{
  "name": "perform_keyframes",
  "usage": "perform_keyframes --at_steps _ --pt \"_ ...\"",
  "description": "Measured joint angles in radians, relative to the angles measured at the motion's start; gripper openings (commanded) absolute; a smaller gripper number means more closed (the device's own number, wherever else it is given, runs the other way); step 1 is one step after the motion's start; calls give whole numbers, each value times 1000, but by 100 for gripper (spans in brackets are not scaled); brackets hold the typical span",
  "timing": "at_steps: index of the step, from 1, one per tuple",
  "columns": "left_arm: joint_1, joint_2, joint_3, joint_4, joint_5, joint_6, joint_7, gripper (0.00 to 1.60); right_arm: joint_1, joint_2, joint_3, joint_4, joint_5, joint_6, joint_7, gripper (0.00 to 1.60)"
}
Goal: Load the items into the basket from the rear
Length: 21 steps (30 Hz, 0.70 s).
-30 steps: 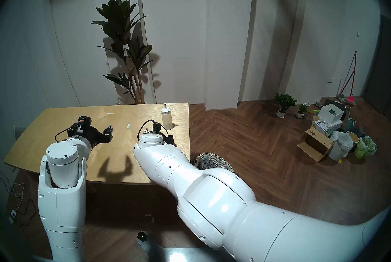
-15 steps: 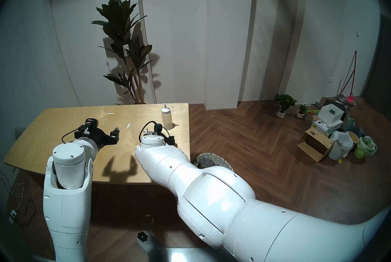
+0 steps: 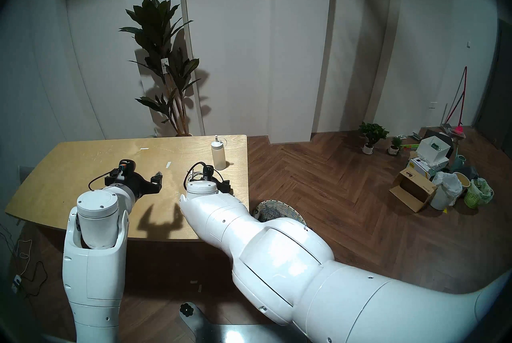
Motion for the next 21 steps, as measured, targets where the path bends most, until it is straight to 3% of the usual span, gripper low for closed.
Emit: perform_keyframes --at_steps 21 --pt "3 -13 -17 36 14 5 3 160 18 0 -41 10 -21 -8 1 160"
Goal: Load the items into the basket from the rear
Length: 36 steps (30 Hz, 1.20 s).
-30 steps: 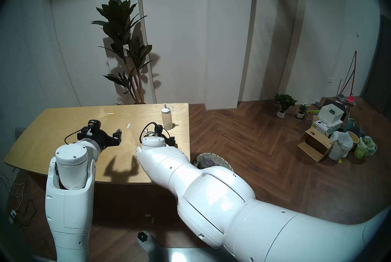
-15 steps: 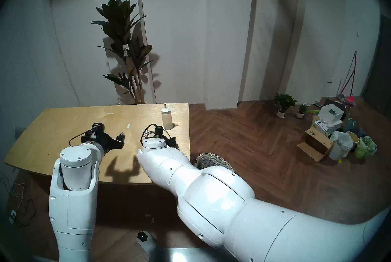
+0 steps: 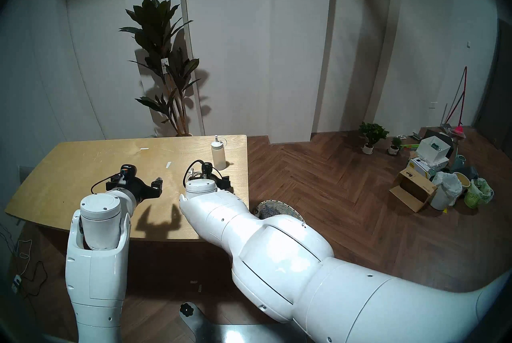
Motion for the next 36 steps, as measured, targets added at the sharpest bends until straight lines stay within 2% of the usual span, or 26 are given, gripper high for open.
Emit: perform_keyframes --at_steps 36 --pt "16 -33 -44 47 8 5 1 160 -23 0 -94 18 -38 -8 -25 160"
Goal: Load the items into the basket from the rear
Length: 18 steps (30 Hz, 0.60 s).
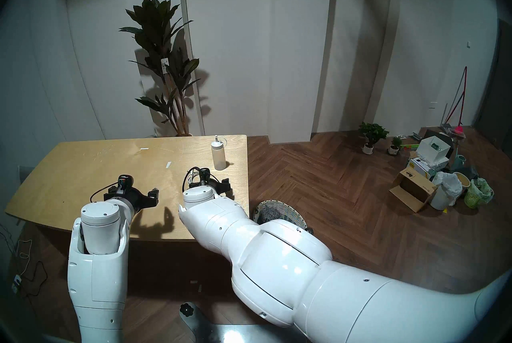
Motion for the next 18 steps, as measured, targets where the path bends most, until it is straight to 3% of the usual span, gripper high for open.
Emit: perform_keyframes --at_steps 12,13,14,15,16,18 --pt "2 -12 -8 10 -2 -1 0 160 -1 0 -28 2 -13 -1 -8 160" --pt "2 -13 -9 11 -2 -1 0 160 -1 0 -30 2 -13 -1 -8 150" --pt "3 -14 -9 12 -2 -1 0 160 -1 0 -32 2 -14 -1 -9 107" --pt "3 -15 -9 12 -2 -1 0 160 -1 0 -34 2 -15 -1 -10 107" --pt "3 -16 -10 13 -2 -1 0 160 -1 0 -36 2 -16 -1 -11 79" --pt "3 -18 -10 15 -3 -1 0 160 -1 0 -40 3 -17 -1 -13 74"
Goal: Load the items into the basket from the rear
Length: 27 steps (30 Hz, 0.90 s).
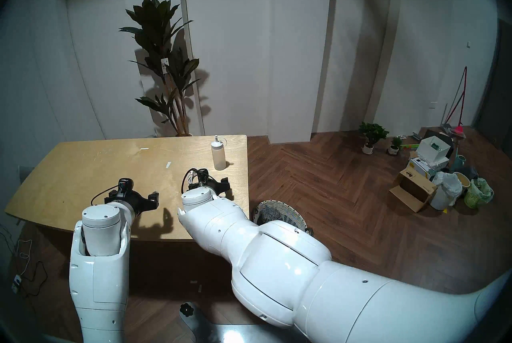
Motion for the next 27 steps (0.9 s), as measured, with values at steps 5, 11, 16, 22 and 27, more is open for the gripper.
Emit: perform_keyframes --at_steps 5,11,16,22,27 --pt "1 -4 -1 3 -1 0 0 160 0 0 -6 2 -2 0 -3 58" --pt "1 -9 -2 7 -1 0 0 160 0 0 -15 5 -4 0 -8 26" --pt "1 -13 -2 9 -2 -1 0 160 -1 0 -23 7 -6 0 -12 40" --pt "0 -18 -1 9 -4 -2 0 160 -2 0 -30 12 -8 0 -17 160" --pt "0 -21 1 9 -6 -2 0 160 0 0 -33 13 -9 0 -22 160"
